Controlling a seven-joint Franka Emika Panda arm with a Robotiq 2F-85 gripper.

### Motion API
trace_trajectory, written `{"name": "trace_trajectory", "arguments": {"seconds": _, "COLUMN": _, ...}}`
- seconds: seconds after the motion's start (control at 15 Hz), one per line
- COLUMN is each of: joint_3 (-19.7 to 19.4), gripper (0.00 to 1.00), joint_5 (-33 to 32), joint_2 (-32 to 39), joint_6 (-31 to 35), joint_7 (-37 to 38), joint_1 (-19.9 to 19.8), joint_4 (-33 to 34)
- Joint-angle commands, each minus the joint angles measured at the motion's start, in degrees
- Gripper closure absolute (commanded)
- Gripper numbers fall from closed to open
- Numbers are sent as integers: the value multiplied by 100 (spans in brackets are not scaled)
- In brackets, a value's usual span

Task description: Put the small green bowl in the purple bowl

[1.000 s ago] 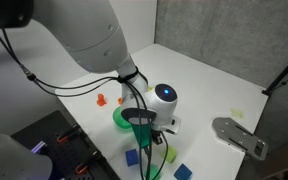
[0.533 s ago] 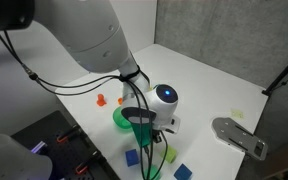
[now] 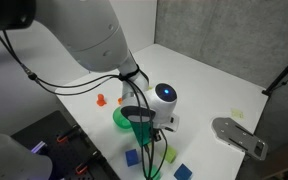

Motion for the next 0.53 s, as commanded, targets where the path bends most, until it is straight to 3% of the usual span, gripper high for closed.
{"name": "trace_trajectory", "arguments": {"seconds": 0.0, "joint_3": 119, "gripper": 58, "joint_5": 209, "joint_2": -114, "joint_6": -60, "joint_7": -303, "joint_1": -129, "joint_4": -53}}
{"name": "trace_trajectory", "arguments": {"seconds": 0.47, "joint_3": 297, "gripper": 4, "joint_5": 412, "joint_2": -327, "joint_6": -127, "joint_7": -546, "joint_1": -146, "joint_4": -177}}
